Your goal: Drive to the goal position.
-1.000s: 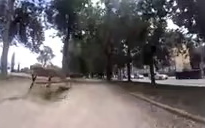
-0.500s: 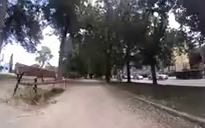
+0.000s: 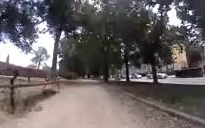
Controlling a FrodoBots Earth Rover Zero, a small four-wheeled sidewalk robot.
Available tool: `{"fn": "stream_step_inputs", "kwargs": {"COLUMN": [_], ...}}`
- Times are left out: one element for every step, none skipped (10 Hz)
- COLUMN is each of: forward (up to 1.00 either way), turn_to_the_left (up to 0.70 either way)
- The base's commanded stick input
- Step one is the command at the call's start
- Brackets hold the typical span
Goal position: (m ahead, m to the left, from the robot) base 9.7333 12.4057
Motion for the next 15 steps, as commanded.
{"fn": "stream_step_inputs", "kwargs": {"forward": [0.85,0.85,0.85,0.85,0.85,0.84,0.57,0.00,0.00,0.00,0.00,0.00,0.00,0.00,0.00], "turn_to_the_left": [0.00,0.00,0.00,0.00,0.00,0.00,0.00,0.00,0.00,0.00,0.00,0.00,0.00,0.00,0.00]}}
